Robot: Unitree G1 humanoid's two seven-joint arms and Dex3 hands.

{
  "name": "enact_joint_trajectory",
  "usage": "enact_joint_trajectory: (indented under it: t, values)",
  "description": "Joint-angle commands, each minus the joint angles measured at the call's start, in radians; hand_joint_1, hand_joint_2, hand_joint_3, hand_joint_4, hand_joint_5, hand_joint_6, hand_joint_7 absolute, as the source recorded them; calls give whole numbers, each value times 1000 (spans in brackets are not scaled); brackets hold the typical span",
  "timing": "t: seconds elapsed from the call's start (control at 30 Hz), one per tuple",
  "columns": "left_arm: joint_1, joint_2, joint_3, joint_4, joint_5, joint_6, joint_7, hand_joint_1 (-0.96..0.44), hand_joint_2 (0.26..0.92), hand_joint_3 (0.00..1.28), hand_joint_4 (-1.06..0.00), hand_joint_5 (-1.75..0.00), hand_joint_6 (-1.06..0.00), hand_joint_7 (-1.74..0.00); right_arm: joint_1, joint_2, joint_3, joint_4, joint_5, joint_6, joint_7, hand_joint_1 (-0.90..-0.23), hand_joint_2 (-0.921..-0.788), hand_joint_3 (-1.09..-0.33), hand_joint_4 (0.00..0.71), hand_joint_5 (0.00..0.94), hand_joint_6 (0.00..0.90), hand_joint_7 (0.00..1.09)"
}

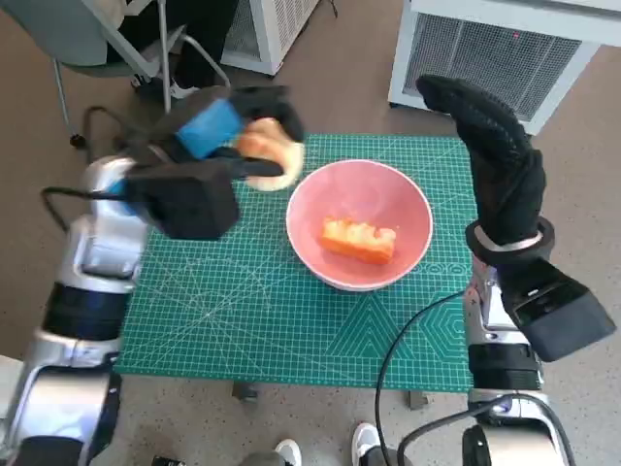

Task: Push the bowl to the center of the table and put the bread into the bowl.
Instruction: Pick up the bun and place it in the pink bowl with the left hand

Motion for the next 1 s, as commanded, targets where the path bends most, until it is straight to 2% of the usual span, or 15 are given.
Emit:
enact_joint_trajectory:
  t: [0.03,0.2,0.27,0.33,0.37,0.4,0.43,0.47,0.5,0.57,0.67,0.73,1.0]
  values:
    - [-66,-51,-40,71,32,-29,24,0,920,70,-675,-1105,-632,-1235,33,-6,-4,-7,-26,6,-23,-515,-921,-894,-1,449,-1,519]
    - [-110,-106,-81,186,79,-68,84,-1,919,71,-683,-1118,-627,-1220,38,-10,-6,-19,-40,9,-40,-518,-921,-903,-1,444,-1,520]
    - [-122,-125,-90,226,89,-79,101,0,920,84,-664,-1163,-612,-1209,38,-11,-7,-22,-44,10,-45,-520,-921,-906,-1,446,-1,519]
    - [-132,-144,-99,264,93,-88,108,0,920,125,-610,-1191,-572,-1275,41,-12,-7,-28,-48,11,-49,-523,-921,-908,-1,449,-1,518]
    - [-136,-151,-103,281,94,-93,108,-70,921,153,-569,-1065,-549,-1311,42,-13,-7,-31,-49,12,-51,-523,-921,-909,-1,450,-1,518]
    - [-141,-160,-111,300,99,-94,105,-169,921,197,-563,-782,-512,-1367,43,-14,-7,-34,-49,13,-53,-524,-921,-910,-1,451,-1,517]
    - [-145,-166,-116,314,103,-97,104,-154,903,180,-526,-525,-442,-1065,43,-14,-6,-36,-49,14,-55,-524,-921,-912,-1,453,-1,516]
    - [-150,-174,-121,335,104,-98,98,-149,905,158,-518,-423,-441,-911,44,-15,-6,-39,-50,15,-57,-524,-921,-912,-1,454,-1,516]
    - [-155,-180,-124,351,105,-100,94,-154,911,121,-483,-271,-437,-650,45,-15,-6,-41,-50,16,-58,-523,-921,-914,-1,455,-1,515]
    - [-161,-194,-125,382,91,-102,71,-191,917,84,-371,-112,-408,-321,48,-15,-5,-47,-51,19,-62,-522,-921,-917,-1,461,-1,512]
    - [-163,-206,-118,405,69,-110,43,-228,920,74,-274,-37,-378,-153,52,-14,-4,-58,-53,24,-67,-521,-921,-920,-1,469,-1,510]
    - [-160,-210,-114,409,61,-114,32,-254,920,74,-229,-18,-358,-102,53,-13,-3,-63,-55,26,-70,-521,-921,-922,-1,473,-1,509]
    - [-135,-202,-104,401,54,-142,45,-300,921,83,-140,-1,-304,-28,54,-15,-3,-71,-56,30,-78,-527,-921,-920,-1,483,-1,512]
